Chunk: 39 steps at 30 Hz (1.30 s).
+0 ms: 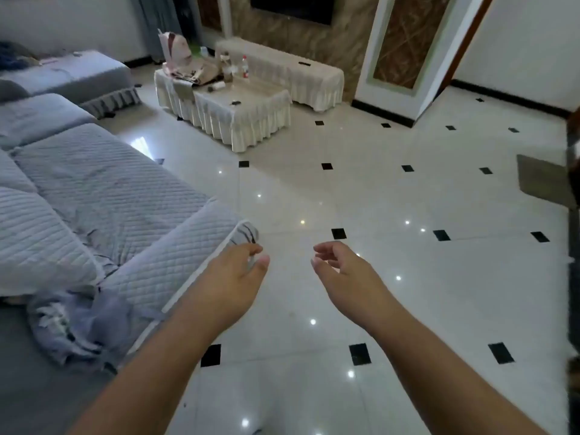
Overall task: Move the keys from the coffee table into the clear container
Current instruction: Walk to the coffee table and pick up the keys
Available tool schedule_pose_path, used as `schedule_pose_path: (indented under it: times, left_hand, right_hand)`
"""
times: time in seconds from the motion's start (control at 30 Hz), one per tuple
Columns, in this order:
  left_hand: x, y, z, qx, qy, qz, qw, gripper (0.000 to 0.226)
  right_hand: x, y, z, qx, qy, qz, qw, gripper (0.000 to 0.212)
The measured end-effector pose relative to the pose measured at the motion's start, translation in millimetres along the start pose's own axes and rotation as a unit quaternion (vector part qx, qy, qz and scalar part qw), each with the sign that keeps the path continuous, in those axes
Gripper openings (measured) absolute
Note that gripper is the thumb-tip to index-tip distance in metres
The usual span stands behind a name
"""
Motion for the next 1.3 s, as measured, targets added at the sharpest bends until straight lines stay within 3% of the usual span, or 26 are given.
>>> schedule_pose_path:
  times: [0.13, 0.3, 0.67, 0.83, 1.07, 1.3]
  left_hand:
    - [19.8, -5.4, -16.5, -0.004, 0.001, -0.032, 0.999, 0.045]
    - [52.1, 1.5, -15.0, -0.027, -0.007, -0.012, 1.0, 0.042]
    - [99.0, -5.3, -15.4, -0.029, 0.0, -0.008, 1.0, 0.041]
    - [144.3, -21.9, -13.4, -0.004, 0.033, -0.001, 0.999, 0.029]
    - [218.2, -56.6, 16.9, -0.002, 0.049, -0.006, 0.999, 0.032]
    - [284.3, -79.3, 42.9, 0.03, 0.08, 0.035, 0.996, 0.041]
  right_hand:
    - [7.3, -12.4, 8.4, 0.0, -0.039, 0.001, 0.999, 0.033]
    - [28.2, -23.6, -1.0, 0.025, -0.054, 0.027, 0.998, 0.029]
    - [91.2, -20.1, -18.3, 0.046, -0.028, 0.04, 0.998, 0.029]
    - [143.5, -16.1, -11.2, 0.049, -0.014, 0.03, 0.998, 0.032]
    - [242.7, 4.0, 10.2, 0.035, -0.001, 0.001, 0.999, 0.021]
    - [332.9, 31.9, 21.8, 0.032, 0.016, -0.023, 0.999, 0.031]
Point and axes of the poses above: each hand's wrist, its own x-axis towards the middle knuckle, its own y-axis out of the back of the hand, z = x × y, the point moved 5 cm from there along x, towards the middle knuckle, and after that the axes turned 12 degrees about z, right-handed, at the moved point
